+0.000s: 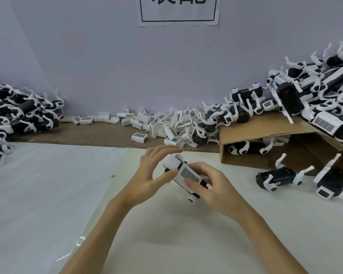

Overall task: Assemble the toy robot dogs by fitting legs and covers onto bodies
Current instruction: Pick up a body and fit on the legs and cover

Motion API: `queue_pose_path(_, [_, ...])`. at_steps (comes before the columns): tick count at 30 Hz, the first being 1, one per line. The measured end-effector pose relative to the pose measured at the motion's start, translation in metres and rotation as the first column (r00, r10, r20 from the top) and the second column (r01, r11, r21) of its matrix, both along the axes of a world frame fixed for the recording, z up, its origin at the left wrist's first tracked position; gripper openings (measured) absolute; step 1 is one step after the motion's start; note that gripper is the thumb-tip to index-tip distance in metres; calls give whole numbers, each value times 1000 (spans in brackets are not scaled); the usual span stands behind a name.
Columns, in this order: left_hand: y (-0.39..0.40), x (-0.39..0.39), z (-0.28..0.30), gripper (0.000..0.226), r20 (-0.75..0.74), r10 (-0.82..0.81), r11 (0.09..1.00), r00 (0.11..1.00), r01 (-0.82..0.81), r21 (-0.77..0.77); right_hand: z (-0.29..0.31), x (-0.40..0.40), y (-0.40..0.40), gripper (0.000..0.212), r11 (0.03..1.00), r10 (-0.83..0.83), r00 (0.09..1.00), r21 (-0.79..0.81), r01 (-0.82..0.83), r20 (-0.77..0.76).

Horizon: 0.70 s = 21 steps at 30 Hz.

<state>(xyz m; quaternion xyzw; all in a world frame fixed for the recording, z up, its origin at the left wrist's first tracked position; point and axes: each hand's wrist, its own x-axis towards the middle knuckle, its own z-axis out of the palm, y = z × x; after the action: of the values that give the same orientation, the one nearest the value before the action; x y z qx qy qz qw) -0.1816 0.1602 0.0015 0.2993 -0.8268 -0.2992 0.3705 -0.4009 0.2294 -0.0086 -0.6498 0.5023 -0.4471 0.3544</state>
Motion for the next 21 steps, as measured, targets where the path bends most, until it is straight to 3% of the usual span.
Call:
queue_pose_path(3, [0, -5, -1, 54, -21, 66, 998, 998, -66, 20, -7, 12, -2, 42, 941, -278, 938, -253, 224, -207])
queue_pose_path(5, [-4, -8, -4, 47, -54, 89, 996, 995, -89, -4, -11, 16, -3, 47, 891, -338, 903, -399, 217, -263])
queue_pose_path(8, [-10, -6, -5, 41, -110, 84, 996, 990, -81, 27, -13, 14, -5, 46, 869, -359, 889, -451, 206, -286])
queue_pose_path(10, [-10, -7, -7, 42, -124, 61, 994, 990, -50, 93, -12, 12, -4, 44, 881, -340, 897, -430, 199, -282])
queue_pose_path(16, [-16, -9, -17, 29, -221, 92, 993, 971, -71, 99, -12, 4, -6, 33, 946, -299, 803, -272, 177, -516])
queue_pose_path(19, [-15, -10, -19, 23, -227, 119, 991, 967, -101, 89, -4, 9, 1, 23, 969, -228, 873, -187, 161, -432])
queue_pose_path(21, [-14, -10, -17, 28, -227, 157, 987, 961, -141, 82, 10, 7, 6, 20, 989, -140, 957, -70, 126, -254])
